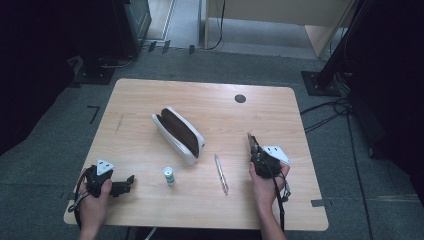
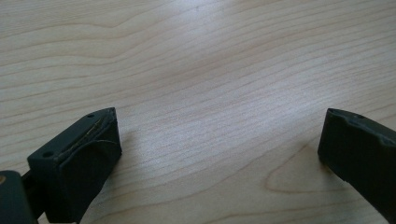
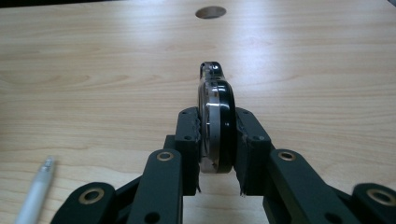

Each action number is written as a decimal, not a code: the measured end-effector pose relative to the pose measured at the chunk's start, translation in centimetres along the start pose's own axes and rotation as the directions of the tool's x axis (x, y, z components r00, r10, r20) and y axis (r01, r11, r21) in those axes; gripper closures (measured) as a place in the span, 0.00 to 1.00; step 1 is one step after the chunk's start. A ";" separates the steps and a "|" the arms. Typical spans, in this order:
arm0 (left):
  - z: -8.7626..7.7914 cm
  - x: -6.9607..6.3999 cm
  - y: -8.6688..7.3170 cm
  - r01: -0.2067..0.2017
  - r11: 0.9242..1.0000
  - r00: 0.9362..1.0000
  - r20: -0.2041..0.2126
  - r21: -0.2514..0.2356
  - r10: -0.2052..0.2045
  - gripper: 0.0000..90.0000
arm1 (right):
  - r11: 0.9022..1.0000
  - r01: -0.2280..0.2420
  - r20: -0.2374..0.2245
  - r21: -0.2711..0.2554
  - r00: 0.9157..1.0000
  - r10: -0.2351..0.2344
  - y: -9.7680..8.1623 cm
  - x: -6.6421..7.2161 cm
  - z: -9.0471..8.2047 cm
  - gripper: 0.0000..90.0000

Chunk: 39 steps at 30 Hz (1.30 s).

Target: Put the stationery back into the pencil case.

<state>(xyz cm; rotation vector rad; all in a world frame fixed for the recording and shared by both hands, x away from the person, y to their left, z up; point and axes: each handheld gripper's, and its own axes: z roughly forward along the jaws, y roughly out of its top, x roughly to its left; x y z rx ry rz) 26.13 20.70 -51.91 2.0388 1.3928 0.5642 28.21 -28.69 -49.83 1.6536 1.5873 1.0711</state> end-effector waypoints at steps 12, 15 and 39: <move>0.0 0.0 0.0 0.000 1.000 1.000 0.000 0.000 0.000 0.00 | 0.999 0.025 -0.080 -0.027 0.996 -0.027 1.8 2.1 -1.1 0.82; 0.0 0.0 0.0 0.000 1.000 1.000 0.000 0.000 0.000 0.00 | 0.999 0.036 -0.111 -0.036 0.993 -0.040 2.4 3.1 -1.4 0.82; 0.0 0.0 0.0 0.001 1.000 1.000 0.000 0.000 -0.001 0.00 | 0.992 0.091 -0.257 -0.088 0.960 -0.111 5.3 8.6 -3.1 0.82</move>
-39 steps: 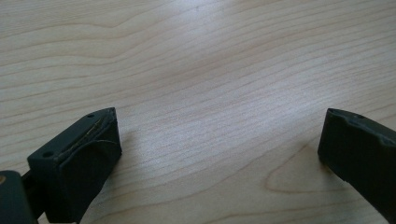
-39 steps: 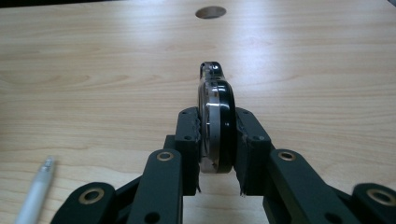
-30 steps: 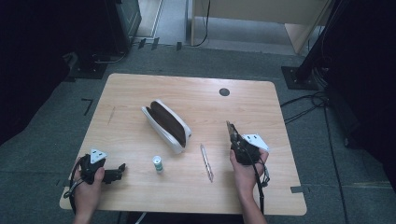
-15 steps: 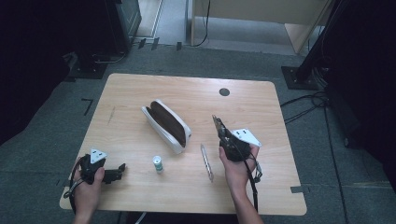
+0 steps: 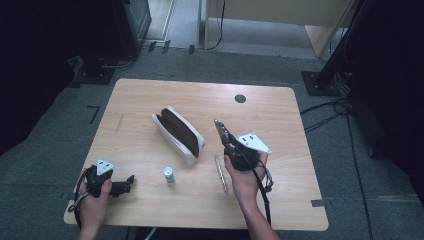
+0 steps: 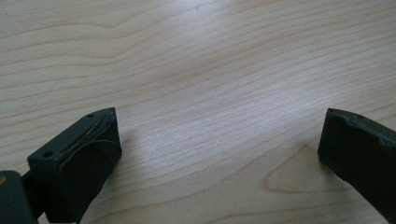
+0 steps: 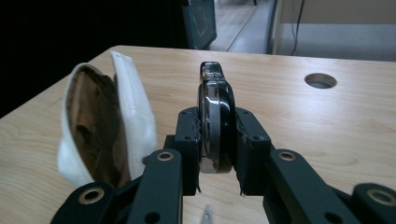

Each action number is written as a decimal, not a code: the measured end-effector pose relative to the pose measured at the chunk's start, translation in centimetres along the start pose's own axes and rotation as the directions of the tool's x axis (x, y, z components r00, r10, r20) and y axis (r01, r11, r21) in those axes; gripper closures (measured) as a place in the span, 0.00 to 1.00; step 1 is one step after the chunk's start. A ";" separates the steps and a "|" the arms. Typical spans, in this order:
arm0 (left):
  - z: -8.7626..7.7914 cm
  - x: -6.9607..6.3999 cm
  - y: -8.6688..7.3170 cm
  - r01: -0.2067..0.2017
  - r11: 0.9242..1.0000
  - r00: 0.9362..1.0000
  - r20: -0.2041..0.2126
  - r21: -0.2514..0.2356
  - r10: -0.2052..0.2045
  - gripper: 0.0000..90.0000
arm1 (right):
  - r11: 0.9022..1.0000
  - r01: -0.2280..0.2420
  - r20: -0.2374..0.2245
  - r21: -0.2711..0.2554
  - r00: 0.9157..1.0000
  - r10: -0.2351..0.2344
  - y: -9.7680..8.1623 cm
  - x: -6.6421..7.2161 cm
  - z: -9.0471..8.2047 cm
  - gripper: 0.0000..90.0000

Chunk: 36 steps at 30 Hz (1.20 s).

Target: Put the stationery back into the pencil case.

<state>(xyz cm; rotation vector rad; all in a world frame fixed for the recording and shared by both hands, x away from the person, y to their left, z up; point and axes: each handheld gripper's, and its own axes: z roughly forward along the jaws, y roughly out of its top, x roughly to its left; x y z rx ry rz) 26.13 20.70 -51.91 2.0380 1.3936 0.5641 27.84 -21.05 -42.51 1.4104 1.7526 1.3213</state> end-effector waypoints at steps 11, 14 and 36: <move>0.0 0.0 0.0 -0.002 1.000 1.000 0.000 0.001 0.002 0.00 | 0.999 0.046 -0.099 -0.016 0.994 -0.047 1.2 2.9 0.4 0.82; 0.0 0.0 0.0 0.000 1.000 1.000 0.002 0.001 0.000 0.00 | 0.998 0.057 -0.116 -0.014 0.992 -0.058 1.3 3.5 0.7 0.82; 0.0 0.0 0.0 -0.008 1.000 1.000 0.006 0.000 0.008 0.00 | 0.980 0.174 -0.237 0.096 0.960 -0.147 2.0 6.5 4.2 0.82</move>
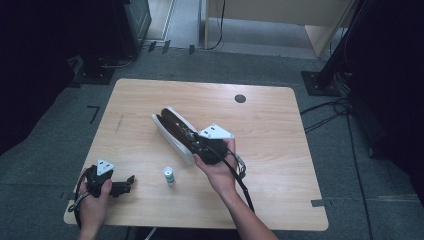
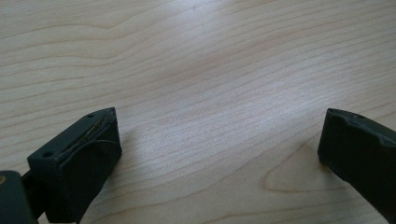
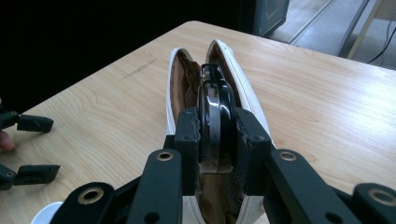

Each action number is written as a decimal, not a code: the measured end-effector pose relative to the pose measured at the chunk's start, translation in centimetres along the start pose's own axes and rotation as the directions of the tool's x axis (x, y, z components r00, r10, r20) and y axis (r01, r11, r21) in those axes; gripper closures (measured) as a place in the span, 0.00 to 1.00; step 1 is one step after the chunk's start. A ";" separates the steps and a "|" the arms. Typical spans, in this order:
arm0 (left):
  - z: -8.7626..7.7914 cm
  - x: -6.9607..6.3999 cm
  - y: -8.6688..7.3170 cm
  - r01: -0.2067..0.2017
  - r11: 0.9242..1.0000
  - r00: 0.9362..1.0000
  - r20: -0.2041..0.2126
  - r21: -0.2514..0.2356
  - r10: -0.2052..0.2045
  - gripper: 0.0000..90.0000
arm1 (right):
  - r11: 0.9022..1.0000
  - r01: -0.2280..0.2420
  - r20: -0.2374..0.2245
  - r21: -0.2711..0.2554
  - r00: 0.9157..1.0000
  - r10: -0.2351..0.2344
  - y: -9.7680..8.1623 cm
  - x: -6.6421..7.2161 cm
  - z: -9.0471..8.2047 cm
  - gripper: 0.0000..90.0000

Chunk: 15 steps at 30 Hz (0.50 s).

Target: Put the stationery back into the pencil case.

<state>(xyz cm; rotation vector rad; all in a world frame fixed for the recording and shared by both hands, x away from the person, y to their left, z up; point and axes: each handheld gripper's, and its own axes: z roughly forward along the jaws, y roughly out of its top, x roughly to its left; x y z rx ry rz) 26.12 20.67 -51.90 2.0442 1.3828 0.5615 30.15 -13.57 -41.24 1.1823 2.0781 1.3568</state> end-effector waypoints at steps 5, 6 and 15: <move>0.0 0.0 0.0 -0.004 1.000 1.000 0.000 0.002 0.004 0.00 | 1.000 0.019 -0.010 0.018 1.000 -0.019 0.4 0.3 0.7 0.82; 0.0 0.0 0.0 -0.004 1.000 1.000 0.000 0.002 0.004 0.00 | 1.000 0.019 -0.010 0.018 1.000 -0.019 0.4 0.3 0.7 0.82; 0.0 0.0 0.0 -0.004 1.000 1.000 0.004 0.003 0.004 0.00 | 0.997 0.062 0.006 0.045 0.998 -0.062 1.1 0.8 2.4 0.81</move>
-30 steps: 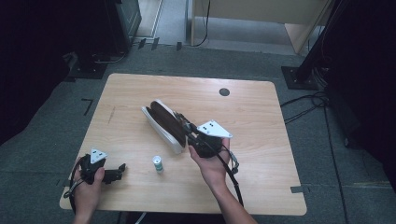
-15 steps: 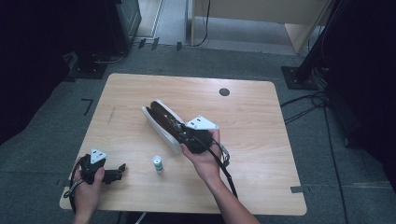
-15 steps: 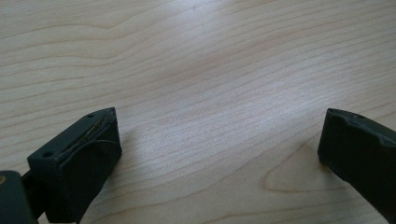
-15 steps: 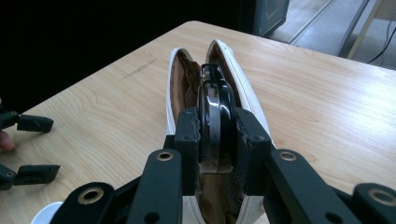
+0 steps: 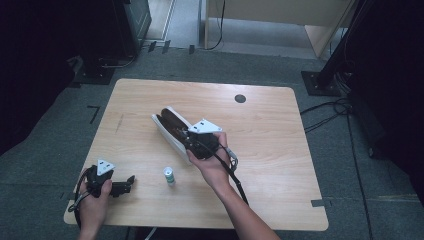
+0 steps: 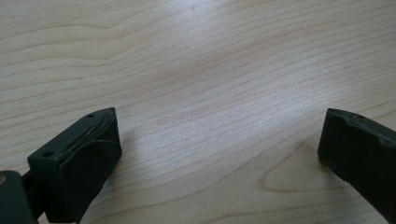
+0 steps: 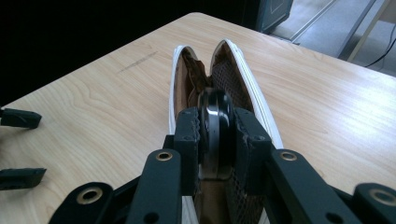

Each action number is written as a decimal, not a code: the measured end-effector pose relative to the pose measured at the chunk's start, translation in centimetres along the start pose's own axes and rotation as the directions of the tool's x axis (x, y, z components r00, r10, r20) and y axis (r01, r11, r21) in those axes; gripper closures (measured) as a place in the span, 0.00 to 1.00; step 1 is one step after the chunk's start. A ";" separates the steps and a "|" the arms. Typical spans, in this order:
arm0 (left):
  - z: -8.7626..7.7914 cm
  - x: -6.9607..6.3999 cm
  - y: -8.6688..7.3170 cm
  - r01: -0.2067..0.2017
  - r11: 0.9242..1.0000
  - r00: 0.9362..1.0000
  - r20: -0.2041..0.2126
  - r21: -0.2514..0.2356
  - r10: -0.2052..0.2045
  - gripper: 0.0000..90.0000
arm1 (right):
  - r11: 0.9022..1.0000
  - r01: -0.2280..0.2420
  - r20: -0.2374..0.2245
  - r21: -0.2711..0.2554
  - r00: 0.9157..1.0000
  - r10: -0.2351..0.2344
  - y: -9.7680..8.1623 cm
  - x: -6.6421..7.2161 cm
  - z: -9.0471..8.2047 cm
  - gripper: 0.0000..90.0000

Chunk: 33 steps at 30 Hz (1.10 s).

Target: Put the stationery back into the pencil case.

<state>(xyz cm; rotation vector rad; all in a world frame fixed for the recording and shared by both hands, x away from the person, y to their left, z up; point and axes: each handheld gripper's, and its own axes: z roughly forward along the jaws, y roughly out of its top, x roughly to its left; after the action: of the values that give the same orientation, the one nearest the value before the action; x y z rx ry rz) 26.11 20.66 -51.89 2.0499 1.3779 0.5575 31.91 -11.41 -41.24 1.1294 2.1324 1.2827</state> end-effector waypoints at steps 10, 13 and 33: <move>0.0 0.0 0.0 0.000 1.000 1.000 0.002 -0.003 0.000 0.00 | 1.000 0.010 0.002 0.011 1.000 -0.010 0.4 0.0 0.8 0.84; 0.0 0.0 0.0 0.000 1.000 1.000 0.002 -0.003 0.000 0.00 | 1.000 0.006 -0.009 0.007 1.000 -0.006 0.3 0.1 0.5 0.84; 0.0 0.0 0.0 -0.001 1.000 1.000 0.004 0.000 0.001 0.00 | 1.000 0.006 -0.211 -0.012 0.977 -0.008 -1.9 3.0 -2.5 0.74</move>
<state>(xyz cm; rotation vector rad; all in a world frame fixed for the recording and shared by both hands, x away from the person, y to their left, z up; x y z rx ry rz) 26.10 20.64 -51.90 2.0505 1.3744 0.5540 27.61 -10.76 -41.50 1.0193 2.2734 1.4673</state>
